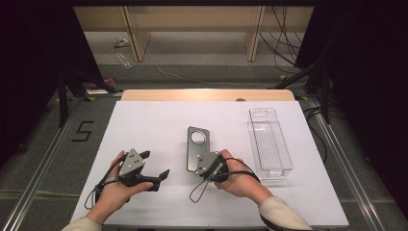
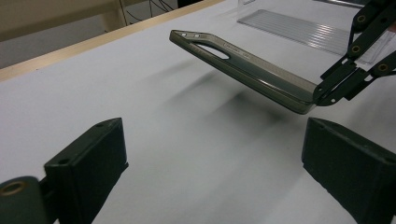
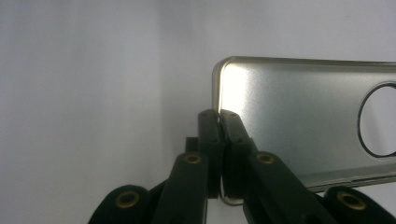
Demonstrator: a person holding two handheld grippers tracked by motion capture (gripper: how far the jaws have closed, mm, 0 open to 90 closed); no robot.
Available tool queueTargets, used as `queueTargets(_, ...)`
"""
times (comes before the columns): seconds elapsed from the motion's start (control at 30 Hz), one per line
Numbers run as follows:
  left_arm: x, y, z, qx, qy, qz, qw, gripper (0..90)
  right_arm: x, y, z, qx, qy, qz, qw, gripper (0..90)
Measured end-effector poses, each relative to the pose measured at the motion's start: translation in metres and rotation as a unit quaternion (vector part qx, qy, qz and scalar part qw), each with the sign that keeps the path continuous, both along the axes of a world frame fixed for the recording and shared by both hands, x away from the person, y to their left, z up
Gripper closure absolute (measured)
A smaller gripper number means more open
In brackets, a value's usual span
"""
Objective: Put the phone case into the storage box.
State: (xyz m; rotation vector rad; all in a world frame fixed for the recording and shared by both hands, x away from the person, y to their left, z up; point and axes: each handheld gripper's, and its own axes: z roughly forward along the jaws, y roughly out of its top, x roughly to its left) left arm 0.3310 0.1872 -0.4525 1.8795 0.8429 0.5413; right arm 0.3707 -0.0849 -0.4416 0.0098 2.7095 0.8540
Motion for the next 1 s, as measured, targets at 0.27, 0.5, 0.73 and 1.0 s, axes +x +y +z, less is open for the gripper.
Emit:
queueTargets(0.27,0.001,0.000,0.000,-0.005,0.003,0.000,1.0000,6.7,-0.005,-0.004,0.000,0.018,-0.002,0.003,0.9998,89.2)
queueTargets(0.5,0.001,0.000,0.000,-0.007,0.004,0.001,1.0000,7.2,-0.007,-0.007,0.001,0.032,-0.003,0.007,0.9995,89.2)
queueTargets(0.73,0.001,0.000,0.000,-0.017,0.010,0.002,0.9998,8.6,-0.012,-0.011,0.000,0.042,-0.004,0.010,0.9991,89.2)
queueTargets(1.0,0.004,-0.002,0.005,-0.047,0.022,0.000,0.9987,12.8,-0.018,-0.012,-0.001,0.049,-0.003,0.016,0.9987,89.3)
